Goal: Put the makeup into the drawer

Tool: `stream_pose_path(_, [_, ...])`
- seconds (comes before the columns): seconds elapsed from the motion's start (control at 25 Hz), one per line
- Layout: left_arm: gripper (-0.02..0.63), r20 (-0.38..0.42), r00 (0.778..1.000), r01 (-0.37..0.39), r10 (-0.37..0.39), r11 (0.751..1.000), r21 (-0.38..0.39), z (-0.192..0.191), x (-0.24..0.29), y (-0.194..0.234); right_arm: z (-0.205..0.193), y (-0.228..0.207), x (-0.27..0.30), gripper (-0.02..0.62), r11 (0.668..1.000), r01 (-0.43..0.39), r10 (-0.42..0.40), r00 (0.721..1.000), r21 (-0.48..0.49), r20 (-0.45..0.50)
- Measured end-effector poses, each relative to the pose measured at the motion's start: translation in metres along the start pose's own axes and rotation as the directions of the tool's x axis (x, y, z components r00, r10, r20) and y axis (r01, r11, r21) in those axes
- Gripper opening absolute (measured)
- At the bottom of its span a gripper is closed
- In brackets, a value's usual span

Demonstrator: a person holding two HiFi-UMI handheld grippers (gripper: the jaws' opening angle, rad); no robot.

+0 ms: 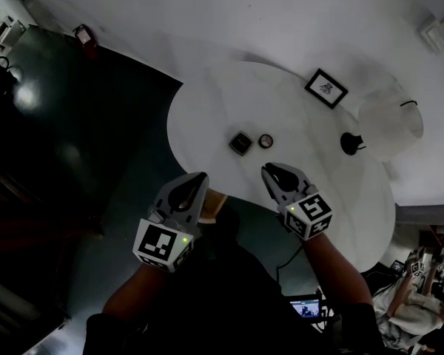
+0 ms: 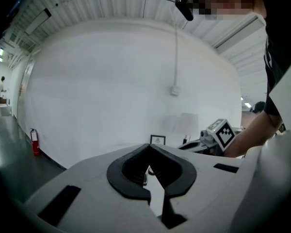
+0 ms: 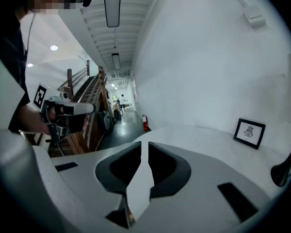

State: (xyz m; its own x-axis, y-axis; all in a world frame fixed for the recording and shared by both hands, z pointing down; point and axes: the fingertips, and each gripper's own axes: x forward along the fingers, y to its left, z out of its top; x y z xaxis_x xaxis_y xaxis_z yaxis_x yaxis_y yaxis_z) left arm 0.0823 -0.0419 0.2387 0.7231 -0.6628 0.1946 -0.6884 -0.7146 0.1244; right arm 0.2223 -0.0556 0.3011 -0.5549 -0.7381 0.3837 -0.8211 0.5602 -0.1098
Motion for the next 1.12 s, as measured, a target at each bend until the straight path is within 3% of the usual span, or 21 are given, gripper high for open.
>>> stream_pose_path(0.32, [0.010,-0.012,1.000,-0.007,0.007,1.000,0.005,0.000,0.035,-0.010,-0.033,-0.053,0.030,0.035,1.000,-0.028,0.029,0.993,0.008,-0.113])
stream_pose_path(0.4, [0.009,-0.019,1.000,-0.009,0.009,1.000,-0.004,-0.001,0.040,-0.011,-0.043,-0.062,0.037,0.083,0.999,-0.032,0.033,0.989,0.012,-0.145])
stream_pose_path(0.8, [0.010,-0.031,0.999,-0.023,0.022,0.999,-0.043,-0.013,0.077,-0.012,-0.081,-0.111,0.071,0.164,0.998,-0.048,0.054,0.966,0.029,-0.253])
stream_pose_path(1.12, [0.010,-0.045,0.999,-0.026,0.024,0.999,-0.038,-0.019,0.093,-0.012,-0.107,-0.123,0.099,0.225,0.996,-0.090,0.088,0.928,0.012,-0.362])
